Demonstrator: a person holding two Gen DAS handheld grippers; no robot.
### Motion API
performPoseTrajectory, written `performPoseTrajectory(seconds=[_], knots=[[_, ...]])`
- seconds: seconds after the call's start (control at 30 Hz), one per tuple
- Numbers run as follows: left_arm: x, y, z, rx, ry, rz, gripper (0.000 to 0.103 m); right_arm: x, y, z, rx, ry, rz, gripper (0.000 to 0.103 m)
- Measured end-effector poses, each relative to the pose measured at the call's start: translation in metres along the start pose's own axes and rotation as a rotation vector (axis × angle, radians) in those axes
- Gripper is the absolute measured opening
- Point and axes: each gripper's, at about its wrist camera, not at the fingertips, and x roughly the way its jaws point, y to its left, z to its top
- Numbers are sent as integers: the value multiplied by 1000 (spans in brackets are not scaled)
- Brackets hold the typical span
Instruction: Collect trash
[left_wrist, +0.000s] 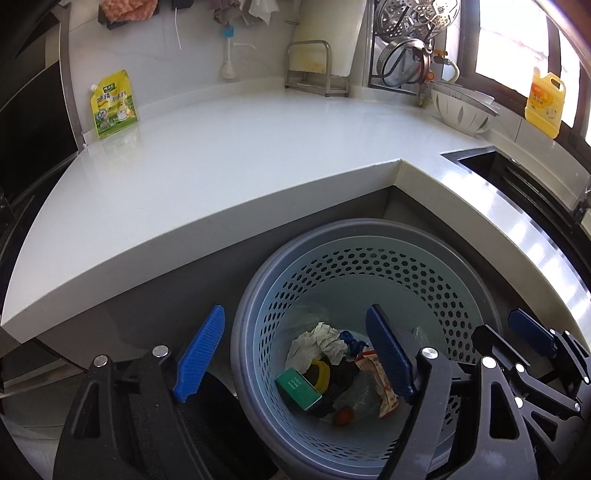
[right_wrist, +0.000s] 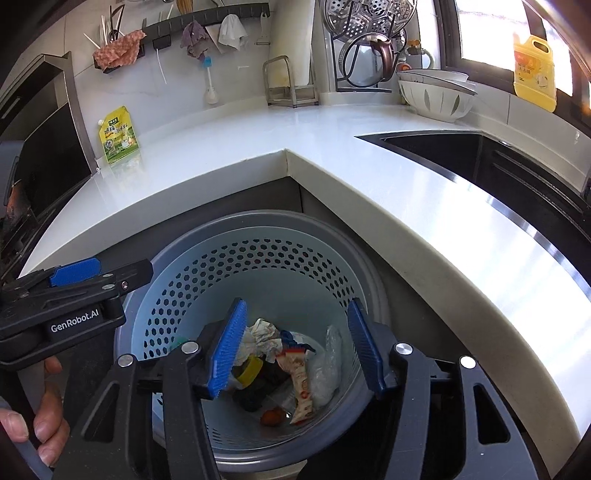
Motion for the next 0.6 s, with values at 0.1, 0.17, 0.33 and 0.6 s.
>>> performPoseTrajectory(seconds=[0.1, 0.17, 0.33, 0.6], knots=[[-1, 1, 0, -6, 4, 4, 79, 0, -1, 0, 13, 3, 12, 55], [-2, 3, 0, -10, 2, 5, 80, -2, -1, 1, 16, -1, 14, 57], [-7, 6, 1, -19, -6, 8, 81, -6, -1, 3, 25, -6, 20, 64], [-19, 11, 1, -30, -33, 18, 88, -14, 5, 4, 19, -24, 13, 66]])
